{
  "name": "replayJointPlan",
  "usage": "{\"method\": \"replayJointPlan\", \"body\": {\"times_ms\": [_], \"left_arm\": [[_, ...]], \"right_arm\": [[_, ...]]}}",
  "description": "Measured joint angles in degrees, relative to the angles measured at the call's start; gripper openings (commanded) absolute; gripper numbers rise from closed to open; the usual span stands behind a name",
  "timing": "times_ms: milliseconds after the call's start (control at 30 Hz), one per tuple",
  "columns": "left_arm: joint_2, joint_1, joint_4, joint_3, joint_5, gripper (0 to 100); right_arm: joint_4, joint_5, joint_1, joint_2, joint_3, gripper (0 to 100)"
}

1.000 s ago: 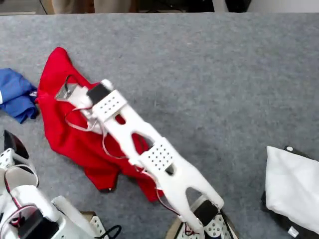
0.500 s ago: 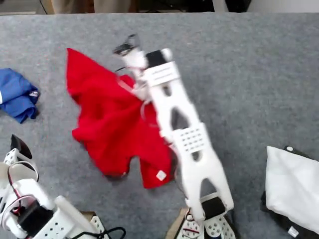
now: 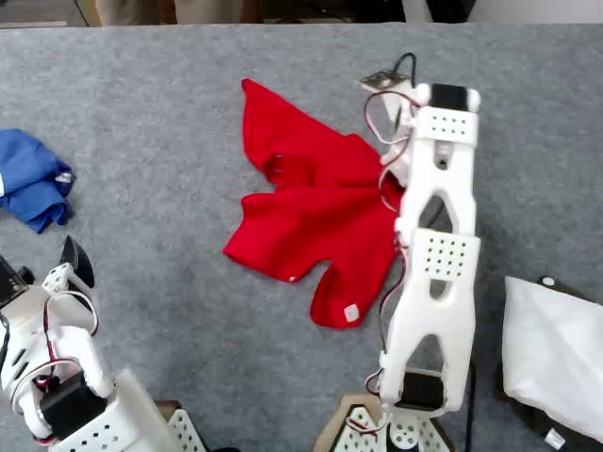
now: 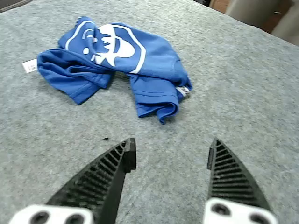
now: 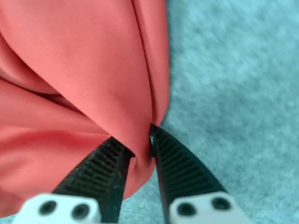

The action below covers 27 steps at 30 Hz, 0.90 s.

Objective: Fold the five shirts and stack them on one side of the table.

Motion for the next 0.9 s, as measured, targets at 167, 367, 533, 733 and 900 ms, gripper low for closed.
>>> {"method": "replayJointPlan", "body": {"times_ms": [167,367,533,733,900], "left_arm": [[0.0,1.2,2.1,0.0,0.0,25],[0.0,1.3,5.8,0.0,0.0,25],[0.0,1.3,6.7,0.0,0.0,25],[0.0,1.3,6.7,0.0,0.0,25],[0.0,1.3,6.7,0.0,0.0,25]], "right_arm": [[0.0,-2.2,-1.3,-5.2,0.0,22.0],[0.0,-3.5,-10.5,-12.8,0.0,22.4],[0.0,-8.2,-21.3,-15.7,0.1,22.4],[-5.7,-13.6,-29.2,-9.9,0.9,22.4],[-9.4,-16.8,-29.2,0.0,0.9,22.0]]}}
